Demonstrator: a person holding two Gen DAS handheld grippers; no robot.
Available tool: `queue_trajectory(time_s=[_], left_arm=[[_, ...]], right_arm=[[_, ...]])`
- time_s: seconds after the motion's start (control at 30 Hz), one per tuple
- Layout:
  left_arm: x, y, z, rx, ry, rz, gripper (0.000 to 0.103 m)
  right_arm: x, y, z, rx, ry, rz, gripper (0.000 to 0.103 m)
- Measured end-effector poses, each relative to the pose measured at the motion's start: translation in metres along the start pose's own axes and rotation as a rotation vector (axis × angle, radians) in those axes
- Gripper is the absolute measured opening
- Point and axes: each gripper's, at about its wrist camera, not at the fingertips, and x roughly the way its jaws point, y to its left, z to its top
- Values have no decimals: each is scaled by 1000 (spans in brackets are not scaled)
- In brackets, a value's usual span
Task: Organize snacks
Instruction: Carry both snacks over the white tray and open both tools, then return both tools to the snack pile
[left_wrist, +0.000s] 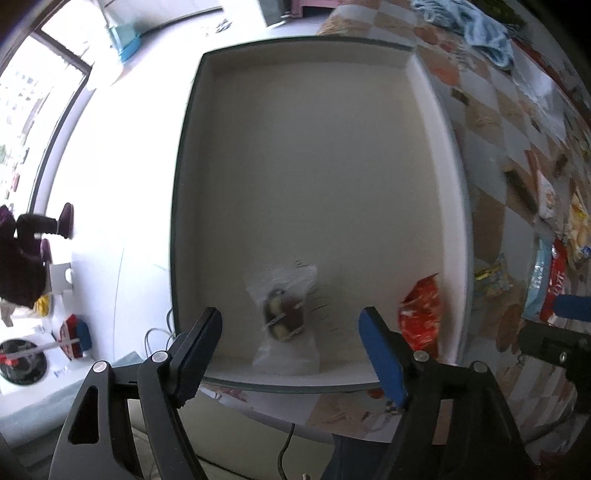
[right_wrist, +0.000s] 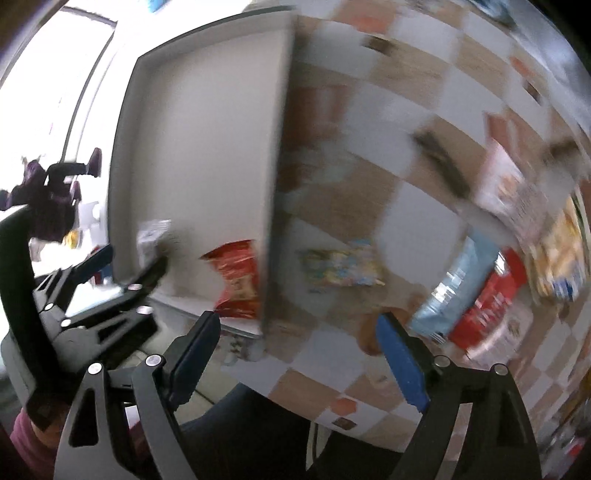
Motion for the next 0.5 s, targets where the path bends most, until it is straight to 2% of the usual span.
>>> queue_trajectory(time_s=[0.1, 0.33, 0.5], left_arm=[[-7, -17, 4, 50, -18, -11, 80], [-21, -70, 13, 191, -33, -89, 80], [-28, -131, 21, 335, -35, -120, 80]], right_arm=[[-2, -32, -12, 93, -3, 3, 87], [-5, -110, -53, 347, -17, 9, 87], [0, -170, -84, 567, -15, 5, 87]])
